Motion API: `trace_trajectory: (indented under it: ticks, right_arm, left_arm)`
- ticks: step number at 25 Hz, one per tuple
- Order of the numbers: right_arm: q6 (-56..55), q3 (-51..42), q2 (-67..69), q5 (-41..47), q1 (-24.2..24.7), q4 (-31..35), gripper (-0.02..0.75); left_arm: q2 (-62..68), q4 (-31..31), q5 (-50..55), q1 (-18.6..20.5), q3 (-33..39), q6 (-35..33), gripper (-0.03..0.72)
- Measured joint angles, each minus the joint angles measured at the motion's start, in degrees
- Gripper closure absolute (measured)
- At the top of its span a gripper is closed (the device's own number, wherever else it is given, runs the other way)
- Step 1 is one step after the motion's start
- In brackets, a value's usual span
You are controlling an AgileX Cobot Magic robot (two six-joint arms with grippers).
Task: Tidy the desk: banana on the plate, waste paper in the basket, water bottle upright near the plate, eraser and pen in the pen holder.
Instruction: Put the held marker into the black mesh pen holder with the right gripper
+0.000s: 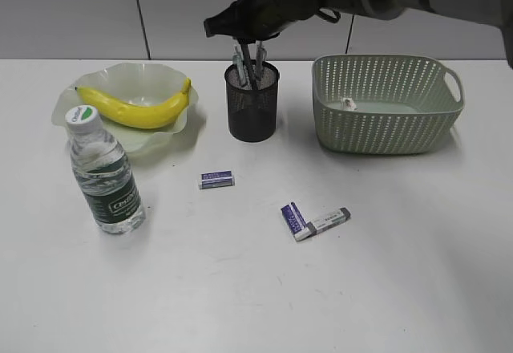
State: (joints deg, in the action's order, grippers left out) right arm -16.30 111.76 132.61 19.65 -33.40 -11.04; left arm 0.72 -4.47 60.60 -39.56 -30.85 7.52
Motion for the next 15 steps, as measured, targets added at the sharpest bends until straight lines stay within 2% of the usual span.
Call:
trace_trajectory:
  ticks: [4, 6, 10, 15]
  right_arm:
    - [0.0, 0.0, 0.0, 0.7, 0.0, 0.0, 0.436]
    - [0.0, 0.0, -0.3, 2.9, 0.0, 0.0, 0.380]
    - [0.0, 0.0, -3.1, 11.5, -0.1, 0.0, 0.346]
    - [2.4, 0.0, -10.2, 29.0, -0.2, 0.2, 0.351]
  left_arm:
    - [0.0, 0.0, 0.0, 0.0, 0.0, 0.0, 0.381]
    - [0.0, 0.0, 0.0, 0.0, 0.0, 0.0, 0.381]
    - [0.0, -0.1, 0.0, 0.0, 0.0, 0.0, 0.381]
    - [0.0, -0.1, 0.0, 0.0, 0.0, 0.0, 0.381]
